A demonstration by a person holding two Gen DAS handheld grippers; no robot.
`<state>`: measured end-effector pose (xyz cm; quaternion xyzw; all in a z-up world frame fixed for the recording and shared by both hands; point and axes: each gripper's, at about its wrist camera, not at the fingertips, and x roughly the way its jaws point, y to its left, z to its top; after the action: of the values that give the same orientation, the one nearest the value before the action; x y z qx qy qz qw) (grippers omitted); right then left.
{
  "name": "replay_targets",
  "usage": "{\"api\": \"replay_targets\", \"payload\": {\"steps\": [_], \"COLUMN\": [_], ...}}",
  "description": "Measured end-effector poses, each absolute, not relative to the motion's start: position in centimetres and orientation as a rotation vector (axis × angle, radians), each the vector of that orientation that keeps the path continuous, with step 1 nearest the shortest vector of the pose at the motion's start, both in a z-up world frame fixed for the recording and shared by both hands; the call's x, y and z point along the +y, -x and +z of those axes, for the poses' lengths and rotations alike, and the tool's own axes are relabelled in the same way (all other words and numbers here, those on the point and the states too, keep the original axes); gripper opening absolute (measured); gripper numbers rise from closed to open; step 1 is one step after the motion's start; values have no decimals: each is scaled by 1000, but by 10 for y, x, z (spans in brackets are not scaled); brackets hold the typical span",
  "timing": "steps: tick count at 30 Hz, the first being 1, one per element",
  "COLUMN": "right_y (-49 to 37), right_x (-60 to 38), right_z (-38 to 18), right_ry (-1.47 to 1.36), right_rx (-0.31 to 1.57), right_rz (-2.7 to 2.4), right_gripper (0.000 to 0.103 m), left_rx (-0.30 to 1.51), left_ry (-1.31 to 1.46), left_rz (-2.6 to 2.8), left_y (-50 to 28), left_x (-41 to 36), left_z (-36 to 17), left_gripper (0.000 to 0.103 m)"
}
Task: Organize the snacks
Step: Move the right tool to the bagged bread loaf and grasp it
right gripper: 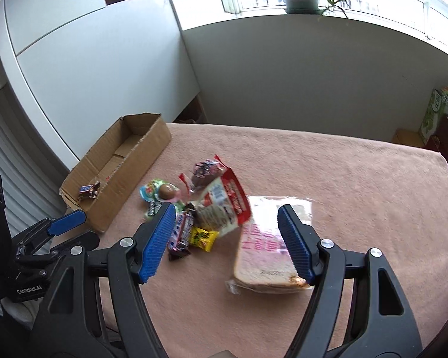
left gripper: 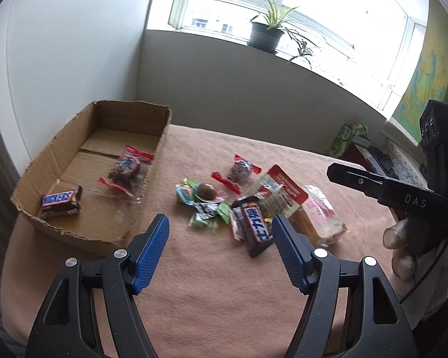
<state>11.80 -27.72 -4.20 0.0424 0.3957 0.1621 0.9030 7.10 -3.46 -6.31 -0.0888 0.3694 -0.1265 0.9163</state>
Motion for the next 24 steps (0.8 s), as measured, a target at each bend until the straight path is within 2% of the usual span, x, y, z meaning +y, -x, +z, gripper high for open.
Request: {"api": "replay_targets", "payload": {"steps": [8,24], "right_y": [-130,-157], "right_x": [-332,-353], "right_z": [-84,-129], "right_ry": [-211,-375], "right_rx": [937,1073], "right_rz": [304,415], "right_gripper": [73,73], "left_rx": [825,992], "left_ry": [180,251], "left_rz": [-402,-550], "left_y": [-77,-121], "left_x": [-91,-157], "left_z": [-76,-113], "left_gripper": [71,71]}}
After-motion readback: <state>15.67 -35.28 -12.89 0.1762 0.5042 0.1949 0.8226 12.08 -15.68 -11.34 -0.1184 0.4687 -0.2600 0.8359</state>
